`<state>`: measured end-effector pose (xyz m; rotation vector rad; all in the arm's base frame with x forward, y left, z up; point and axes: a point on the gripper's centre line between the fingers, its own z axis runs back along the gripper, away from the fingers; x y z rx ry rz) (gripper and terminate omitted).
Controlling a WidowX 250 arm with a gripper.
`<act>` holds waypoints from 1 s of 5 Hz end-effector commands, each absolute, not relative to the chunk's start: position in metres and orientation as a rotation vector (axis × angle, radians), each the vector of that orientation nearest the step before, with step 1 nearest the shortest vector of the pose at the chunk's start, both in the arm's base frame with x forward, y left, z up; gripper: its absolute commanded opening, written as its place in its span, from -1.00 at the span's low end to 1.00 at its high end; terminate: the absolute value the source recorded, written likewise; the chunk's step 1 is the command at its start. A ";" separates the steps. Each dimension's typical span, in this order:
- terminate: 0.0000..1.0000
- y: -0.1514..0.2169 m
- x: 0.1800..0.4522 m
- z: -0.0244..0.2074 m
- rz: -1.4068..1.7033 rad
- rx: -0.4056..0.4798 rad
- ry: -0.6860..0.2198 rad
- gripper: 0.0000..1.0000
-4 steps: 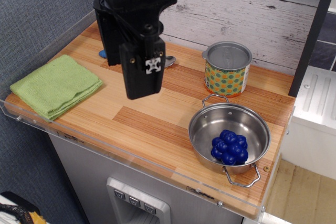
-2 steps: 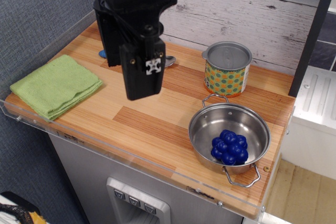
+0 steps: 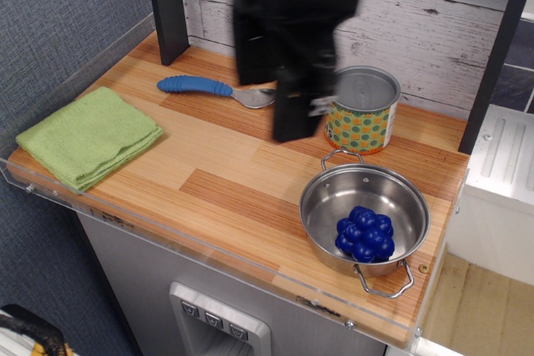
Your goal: Slide the can between the green rag and the silver pan.
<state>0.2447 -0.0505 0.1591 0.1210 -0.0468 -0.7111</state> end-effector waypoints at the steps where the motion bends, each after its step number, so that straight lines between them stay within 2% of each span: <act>1: -1.00 -0.080 0.314 0.160 -0.855 0.162 -0.301 1.00; 2: -1.00 -0.089 0.344 0.144 -0.893 0.108 -0.408 1.00; 3: -1.00 -0.101 0.376 0.124 -0.917 0.029 -0.452 1.00; 5: -1.00 -0.115 0.415 0.096 -1.056 -0.005 -0.388 1.00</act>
